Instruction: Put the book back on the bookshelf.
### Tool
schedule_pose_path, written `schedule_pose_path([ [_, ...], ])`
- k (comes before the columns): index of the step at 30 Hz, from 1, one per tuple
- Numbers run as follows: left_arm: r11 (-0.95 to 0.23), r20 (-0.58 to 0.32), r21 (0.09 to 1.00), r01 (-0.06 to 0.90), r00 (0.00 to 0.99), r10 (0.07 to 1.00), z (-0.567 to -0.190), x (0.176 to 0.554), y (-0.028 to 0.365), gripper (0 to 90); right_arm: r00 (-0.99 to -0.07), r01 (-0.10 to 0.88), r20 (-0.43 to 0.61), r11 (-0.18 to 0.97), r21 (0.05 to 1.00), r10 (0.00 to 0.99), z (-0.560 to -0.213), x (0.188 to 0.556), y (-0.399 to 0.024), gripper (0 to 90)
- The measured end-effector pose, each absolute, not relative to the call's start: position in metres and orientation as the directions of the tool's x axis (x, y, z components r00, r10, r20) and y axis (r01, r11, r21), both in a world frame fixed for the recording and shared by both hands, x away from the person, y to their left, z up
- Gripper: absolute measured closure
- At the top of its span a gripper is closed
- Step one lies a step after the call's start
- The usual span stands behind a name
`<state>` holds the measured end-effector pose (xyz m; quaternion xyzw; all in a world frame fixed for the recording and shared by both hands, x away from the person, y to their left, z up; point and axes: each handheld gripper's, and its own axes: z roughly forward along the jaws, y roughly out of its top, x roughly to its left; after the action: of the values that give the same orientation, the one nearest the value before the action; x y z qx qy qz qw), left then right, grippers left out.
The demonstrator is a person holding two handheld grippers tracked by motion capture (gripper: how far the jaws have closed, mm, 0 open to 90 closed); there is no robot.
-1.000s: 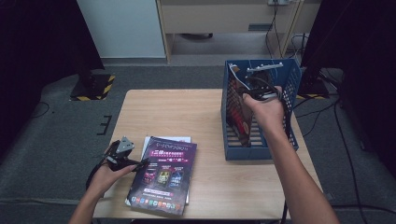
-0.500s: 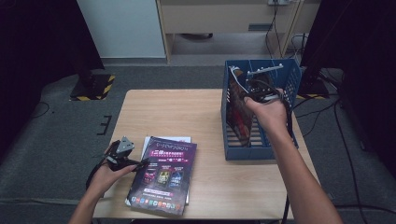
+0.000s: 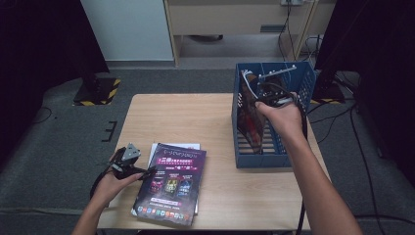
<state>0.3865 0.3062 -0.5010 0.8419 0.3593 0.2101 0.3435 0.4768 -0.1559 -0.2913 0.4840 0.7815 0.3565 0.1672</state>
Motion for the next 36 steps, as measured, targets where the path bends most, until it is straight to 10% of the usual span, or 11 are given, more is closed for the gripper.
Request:
schedule_pose_path([
  [29,-0.503,0.1,0.729,0.463,0.655,0.749,-0.501,0.387,0.307,4.9,-0.484,0.679,0.105,0.297,0.671,0.869,-0.281,0.493,-0.155,61.5],
  [36,-0.501,0.099,0.73,0.464,0.654,0.75,-0.501,0.387,0.307,4.9,-0.481,0.685,0.077,0.32,0.655,0.873,-0.283,0.495,-0.156,72.9],
])
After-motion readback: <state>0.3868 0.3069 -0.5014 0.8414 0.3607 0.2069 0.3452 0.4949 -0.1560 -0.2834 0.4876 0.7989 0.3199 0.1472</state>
